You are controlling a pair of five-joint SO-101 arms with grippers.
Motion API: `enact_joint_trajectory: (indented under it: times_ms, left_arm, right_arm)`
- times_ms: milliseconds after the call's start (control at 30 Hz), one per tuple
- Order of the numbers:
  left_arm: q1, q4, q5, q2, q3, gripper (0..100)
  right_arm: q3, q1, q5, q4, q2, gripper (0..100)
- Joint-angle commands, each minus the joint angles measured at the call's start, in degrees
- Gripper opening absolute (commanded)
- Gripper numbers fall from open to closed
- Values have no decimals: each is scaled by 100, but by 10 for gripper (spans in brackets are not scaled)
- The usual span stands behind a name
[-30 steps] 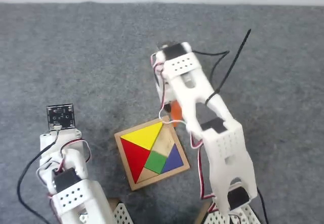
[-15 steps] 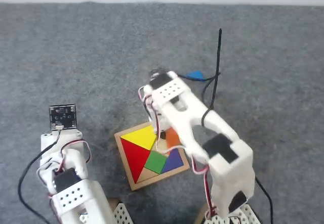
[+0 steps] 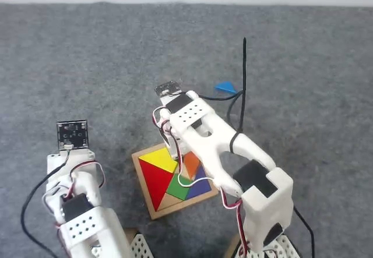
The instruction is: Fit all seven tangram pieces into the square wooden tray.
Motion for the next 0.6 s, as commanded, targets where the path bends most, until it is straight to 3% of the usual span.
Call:
enact_joint_trajectory:
  times_ms: [0, 333, 567]
  left_arm:
    - [44, 9, -70, -97, -48, 27]
    - [53, 9, -70, -97, -48, 27]
    - [53, 9, -70, -97, -48, 27]
  right_arm:
    - [-53, -13, 158, -57, -207, 9]
    - [-53, -13, 202, -13, -233, 16]
    - [-53, -40, 703, -4, -242, 223]
